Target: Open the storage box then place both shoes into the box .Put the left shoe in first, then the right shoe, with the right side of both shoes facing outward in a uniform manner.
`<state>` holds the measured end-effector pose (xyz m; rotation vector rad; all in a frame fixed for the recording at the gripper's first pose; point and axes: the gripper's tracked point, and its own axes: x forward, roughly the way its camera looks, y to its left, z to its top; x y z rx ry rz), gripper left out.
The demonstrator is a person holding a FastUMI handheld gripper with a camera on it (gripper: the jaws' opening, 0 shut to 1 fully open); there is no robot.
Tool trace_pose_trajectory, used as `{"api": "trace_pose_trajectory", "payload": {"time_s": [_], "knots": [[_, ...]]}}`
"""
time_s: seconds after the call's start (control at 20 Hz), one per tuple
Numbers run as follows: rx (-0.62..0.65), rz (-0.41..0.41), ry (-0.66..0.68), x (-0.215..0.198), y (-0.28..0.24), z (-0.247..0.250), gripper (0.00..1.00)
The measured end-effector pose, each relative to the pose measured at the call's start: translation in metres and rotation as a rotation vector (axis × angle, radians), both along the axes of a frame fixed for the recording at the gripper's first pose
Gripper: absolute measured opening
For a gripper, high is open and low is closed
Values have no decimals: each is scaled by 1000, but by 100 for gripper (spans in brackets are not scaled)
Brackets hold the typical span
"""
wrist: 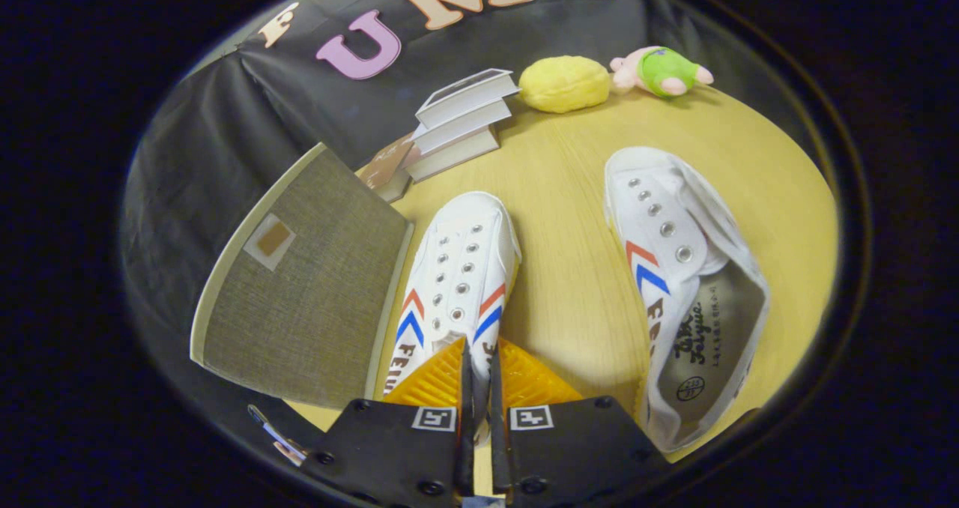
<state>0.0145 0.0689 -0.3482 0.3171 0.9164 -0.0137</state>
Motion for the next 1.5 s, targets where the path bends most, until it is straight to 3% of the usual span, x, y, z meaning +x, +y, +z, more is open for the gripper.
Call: {"api": "trace_pose_trajectory", "payload": {"time_s": [0.25,0.55,0.65,0.85,1.1,1.5], "knots": [[-1,20,-42,2,0,0,16],[-127,68,-109,7,1,5,12],[-79,50,-131,9,1,5,7],[48,-24,-142,11,4,6,7],[317,-118,-87,5,15,12,6],[531,-168,-111,5,25,36,6]]}}
